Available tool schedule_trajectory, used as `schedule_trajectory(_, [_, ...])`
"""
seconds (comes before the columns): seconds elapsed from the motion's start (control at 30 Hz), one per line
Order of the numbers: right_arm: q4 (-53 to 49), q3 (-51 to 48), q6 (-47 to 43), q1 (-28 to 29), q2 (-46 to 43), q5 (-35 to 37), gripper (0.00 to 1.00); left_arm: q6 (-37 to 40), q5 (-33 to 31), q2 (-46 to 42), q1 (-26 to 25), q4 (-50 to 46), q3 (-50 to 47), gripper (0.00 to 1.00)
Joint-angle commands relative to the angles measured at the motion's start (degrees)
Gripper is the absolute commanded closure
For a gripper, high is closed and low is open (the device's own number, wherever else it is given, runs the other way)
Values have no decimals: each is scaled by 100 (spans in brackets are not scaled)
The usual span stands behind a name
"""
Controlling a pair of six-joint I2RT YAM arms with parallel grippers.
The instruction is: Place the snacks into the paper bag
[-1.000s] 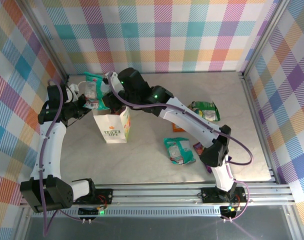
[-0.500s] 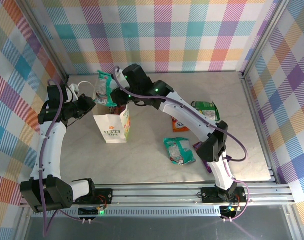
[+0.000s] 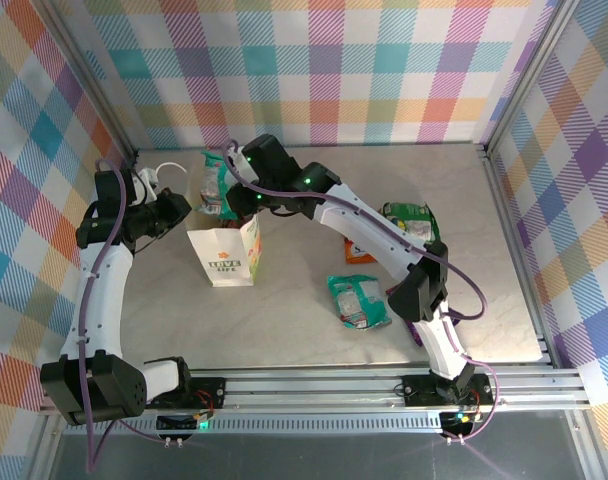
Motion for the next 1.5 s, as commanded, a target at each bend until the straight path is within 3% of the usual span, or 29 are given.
schedule_trajectory(0.0, [-194, 401, -230, 31, 143, 219, 98, -35, 63, -39, -25, -13, -41, 89])
schedule_trajectory(0.27, [-382, 506, -244, 32, 217, 291, 97, -48, 55, -32, -21, -4, -50, 89])
schedule_trajectory(0.6, [-650, 506, -227, 31, 231, 258, 83, -44, 37, -7, -23, -4, -41, 89])
schedule_trajectory(0.87, [-701, 475, -209, 31, 99, 284, 83, -44, 46, 11, -25, -4, -41, 88])
schedule_trajectory(1.47, [2, -637, -296, 31, -1085, -216, 79, 15, 20, -70, -23, -92, -90, 88])
